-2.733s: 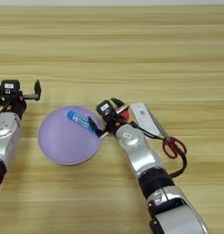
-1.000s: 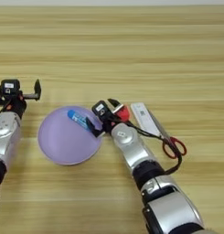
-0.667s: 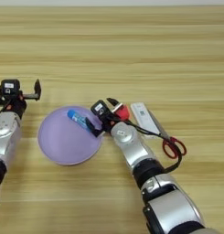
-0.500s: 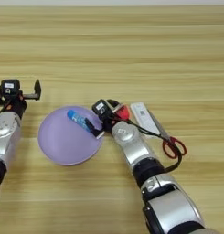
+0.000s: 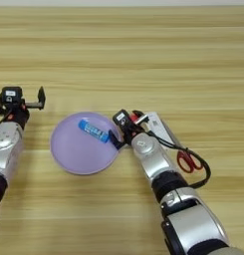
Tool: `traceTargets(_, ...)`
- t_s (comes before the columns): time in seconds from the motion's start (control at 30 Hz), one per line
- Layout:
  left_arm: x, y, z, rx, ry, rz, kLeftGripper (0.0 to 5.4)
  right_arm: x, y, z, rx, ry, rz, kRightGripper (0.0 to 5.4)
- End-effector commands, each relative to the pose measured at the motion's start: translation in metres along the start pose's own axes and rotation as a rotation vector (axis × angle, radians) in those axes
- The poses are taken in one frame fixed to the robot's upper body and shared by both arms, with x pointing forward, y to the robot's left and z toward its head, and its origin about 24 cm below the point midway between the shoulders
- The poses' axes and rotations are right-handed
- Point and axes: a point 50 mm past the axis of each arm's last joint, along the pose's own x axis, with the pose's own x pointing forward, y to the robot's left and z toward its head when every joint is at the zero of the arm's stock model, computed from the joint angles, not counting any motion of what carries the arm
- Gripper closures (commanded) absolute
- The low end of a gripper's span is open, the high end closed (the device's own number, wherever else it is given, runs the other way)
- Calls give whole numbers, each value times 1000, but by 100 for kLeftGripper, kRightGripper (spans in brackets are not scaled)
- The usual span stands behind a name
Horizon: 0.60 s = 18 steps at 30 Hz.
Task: Move the objects on the table
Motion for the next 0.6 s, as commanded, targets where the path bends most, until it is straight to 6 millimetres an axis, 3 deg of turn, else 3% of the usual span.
traceTargets(0.03, 1, -3, 2, 11, 0, -9, 0, 1, 0, 4, -3, -6, 9, 4)
traceTargets(0.43, 1, -2, 2, 11, 0, -9, 0, 1, 7, 7, 21, -35, 41, 4)
traceTargets(0.6, 1, -2, 2, 12, 1, -9, 0, -2, 19, 10, 20, -66, 86, 4)
